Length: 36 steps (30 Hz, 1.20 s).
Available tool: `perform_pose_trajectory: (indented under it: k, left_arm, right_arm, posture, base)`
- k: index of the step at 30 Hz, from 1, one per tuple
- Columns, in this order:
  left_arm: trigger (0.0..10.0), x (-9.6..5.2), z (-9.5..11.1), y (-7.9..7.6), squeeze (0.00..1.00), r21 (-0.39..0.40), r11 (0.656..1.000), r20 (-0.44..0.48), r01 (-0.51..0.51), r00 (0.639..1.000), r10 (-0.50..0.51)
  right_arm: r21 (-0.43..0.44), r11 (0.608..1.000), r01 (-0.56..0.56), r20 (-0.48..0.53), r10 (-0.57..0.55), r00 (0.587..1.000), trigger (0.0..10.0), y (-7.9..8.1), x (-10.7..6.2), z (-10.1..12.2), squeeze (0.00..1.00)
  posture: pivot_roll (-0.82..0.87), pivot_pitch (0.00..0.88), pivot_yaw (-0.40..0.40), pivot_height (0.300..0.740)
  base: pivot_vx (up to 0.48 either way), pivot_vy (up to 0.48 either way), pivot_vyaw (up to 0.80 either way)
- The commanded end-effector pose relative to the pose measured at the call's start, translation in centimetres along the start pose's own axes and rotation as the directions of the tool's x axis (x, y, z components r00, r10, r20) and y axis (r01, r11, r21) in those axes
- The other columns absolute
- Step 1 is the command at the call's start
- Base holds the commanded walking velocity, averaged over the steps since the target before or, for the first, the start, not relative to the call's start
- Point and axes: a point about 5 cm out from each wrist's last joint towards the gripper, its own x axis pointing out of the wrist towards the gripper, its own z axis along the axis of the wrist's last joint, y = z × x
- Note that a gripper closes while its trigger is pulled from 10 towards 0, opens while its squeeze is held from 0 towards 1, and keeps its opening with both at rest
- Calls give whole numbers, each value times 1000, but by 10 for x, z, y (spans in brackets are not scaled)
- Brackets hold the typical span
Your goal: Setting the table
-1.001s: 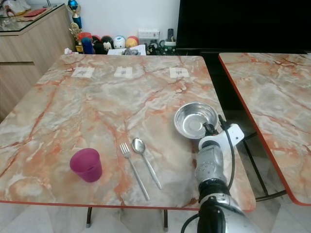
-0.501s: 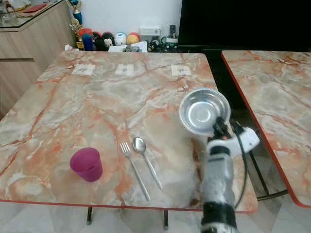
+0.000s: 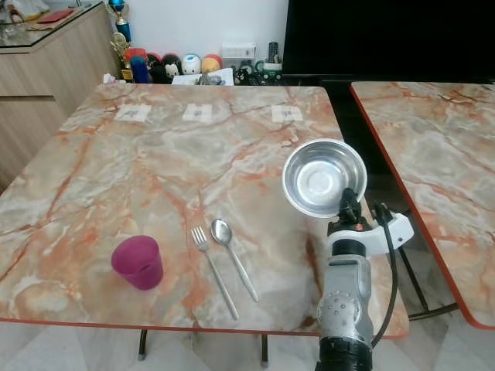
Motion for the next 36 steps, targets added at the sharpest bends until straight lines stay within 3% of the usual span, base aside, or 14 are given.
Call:
perform_pose_trajectory:
  k: [1, 23, 36]
  left_arm:
    - [10000, -2, -5, 3, 0, -16, 1000, -22, -11, 1000, 11]
    - [10000, -4, -17, -16, 0, 7, 999, -47, 44, 998, -44]
    - [10000, -9, -30, -14, 0, 11, 999, -85, 53, 995, -52]
  right_arm:
    - [0, 1000, -7, 24, 7, 1000, 10000, 3, -1, 6, 0]
    - [-11, 1000, 1, 14, -1, 1000, 10000, 9, -3, 4, 0]
    - [-55, 998, 9, 7, -8, 1000, 10000, 7, -4, 5, 0]
  posture:
    - [12, 2, 21, 740]
    - [3, 51, 16, 740]
    - [-9, 57, 19, 740]
  base:
    - [0, 0, 0]
    - [0, -359, 0]
    - [0, -450, 0]
